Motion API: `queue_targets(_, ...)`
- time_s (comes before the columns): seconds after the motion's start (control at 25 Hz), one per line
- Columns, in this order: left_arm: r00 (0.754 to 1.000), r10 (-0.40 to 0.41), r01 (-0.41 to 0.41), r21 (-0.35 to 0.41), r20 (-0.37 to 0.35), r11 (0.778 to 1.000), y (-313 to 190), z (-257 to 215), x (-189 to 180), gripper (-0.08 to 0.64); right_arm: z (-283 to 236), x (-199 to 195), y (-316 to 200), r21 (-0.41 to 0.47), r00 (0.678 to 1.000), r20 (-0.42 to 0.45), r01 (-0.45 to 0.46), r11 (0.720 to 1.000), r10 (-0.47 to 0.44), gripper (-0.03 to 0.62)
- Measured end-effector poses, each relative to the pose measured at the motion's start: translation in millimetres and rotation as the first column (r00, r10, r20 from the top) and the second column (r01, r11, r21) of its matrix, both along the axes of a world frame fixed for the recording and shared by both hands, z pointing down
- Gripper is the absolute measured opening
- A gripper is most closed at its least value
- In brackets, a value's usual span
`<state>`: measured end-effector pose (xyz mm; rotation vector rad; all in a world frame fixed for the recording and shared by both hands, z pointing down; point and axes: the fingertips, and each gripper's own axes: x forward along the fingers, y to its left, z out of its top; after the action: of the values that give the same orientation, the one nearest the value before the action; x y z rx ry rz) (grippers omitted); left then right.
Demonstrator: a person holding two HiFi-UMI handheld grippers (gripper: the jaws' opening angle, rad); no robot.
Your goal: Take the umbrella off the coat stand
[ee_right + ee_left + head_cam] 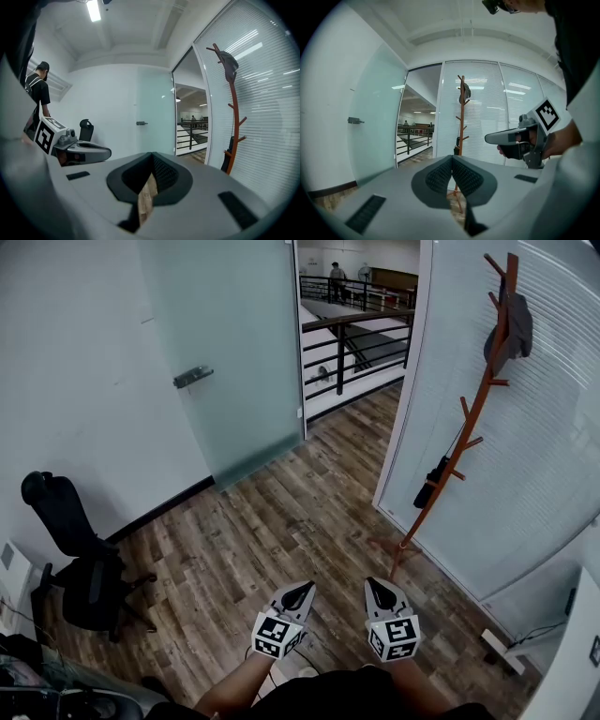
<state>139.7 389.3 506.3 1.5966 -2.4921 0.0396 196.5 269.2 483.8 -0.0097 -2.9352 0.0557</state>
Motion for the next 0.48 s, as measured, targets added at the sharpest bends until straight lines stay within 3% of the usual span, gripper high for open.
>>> queue_targets(0.48,1.0,0.021,-0.021,0.023,-0.016,1.0,-21,6,-44,0.012,13,-46,-26,0.022,0.998,-0.048,-0.047,0.999,0.048,0.006)
